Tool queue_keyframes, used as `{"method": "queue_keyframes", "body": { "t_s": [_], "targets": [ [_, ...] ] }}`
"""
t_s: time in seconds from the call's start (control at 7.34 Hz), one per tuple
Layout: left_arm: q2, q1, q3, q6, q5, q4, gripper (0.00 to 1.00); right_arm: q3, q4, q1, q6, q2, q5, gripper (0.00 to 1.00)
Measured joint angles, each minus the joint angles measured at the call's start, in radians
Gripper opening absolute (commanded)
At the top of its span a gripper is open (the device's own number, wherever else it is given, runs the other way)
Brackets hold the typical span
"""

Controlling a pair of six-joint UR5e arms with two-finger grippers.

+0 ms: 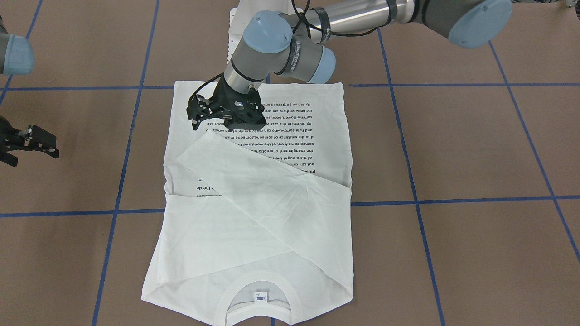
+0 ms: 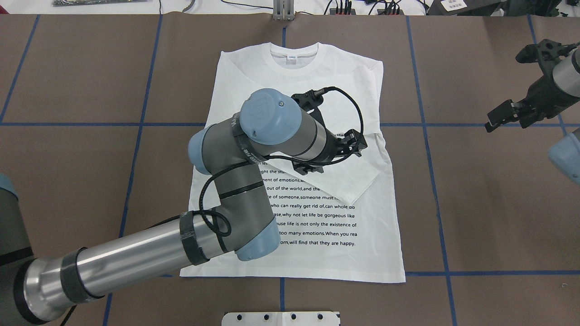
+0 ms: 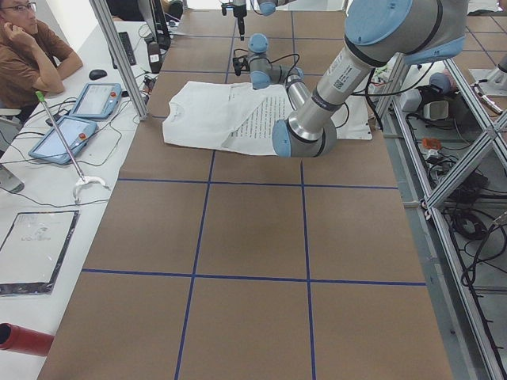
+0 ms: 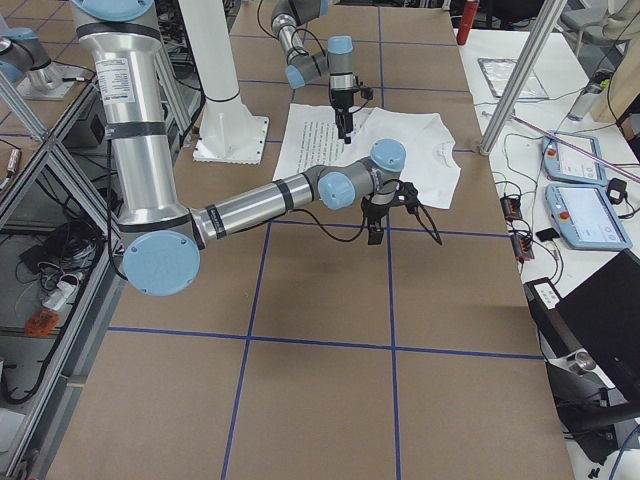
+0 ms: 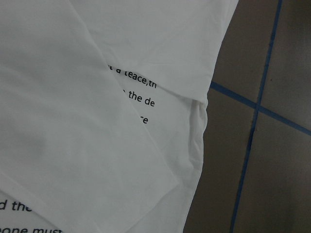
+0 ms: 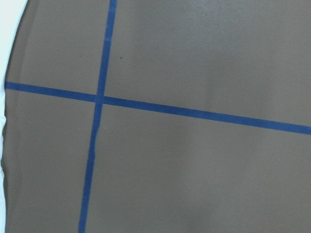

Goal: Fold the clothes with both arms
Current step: 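Release the sleeve and draw the left gripper back toward the shirt side, then move both grippers to the bottom hem corners and grasp them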

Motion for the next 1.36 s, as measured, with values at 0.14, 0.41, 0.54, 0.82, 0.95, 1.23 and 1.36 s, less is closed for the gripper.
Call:
{"method": "queue_keyframes", "body": {
  "t_s": [0.14,0.41,0.54,0.82,0.95,1.23,1.36],
  "targets": [
    [0.083,-0.017,-0.136,0.066,0.000,0.102,0.99,0.005,0.090,-0.060,0.128,-0.003,-0.020,1.00],
    [0.253,-0.051,-0.365,0.216,0.002,0.253,0.99,0.017,0.237,-0.192,0.367,-0.009,-0.083,1.00],
    [0.323,-0.070,-0.434,0.268,0.003,0.278,0.99,0.043,0.269,-0.267,0.463,-0.023,-0.131,1.00],
    [0.461,-0.096,-0.559,0.348,0.003,0.289,0.99,0.147,0.287,-0.418,0.622,-0.086,-0.226,1.00],
    [0.507,-0.103,-0.603,0.368,0.004,0.291,0.99,0.199,0.288,-0.505,0.704,-0.111,-0.291,1.00],
    [0.545,-0.106,-0.634,0.378,0.005,0.292,0.99,0.242,0.285,-0.703,0.839,-0.127,-0.453,0.97],
    [0.553,-0.106,-0.638,0.380,0.006,0.292,0.99,0.245,0.279,-0.767,0.867,-0.130,-0.500,0.94]
  ]
}}
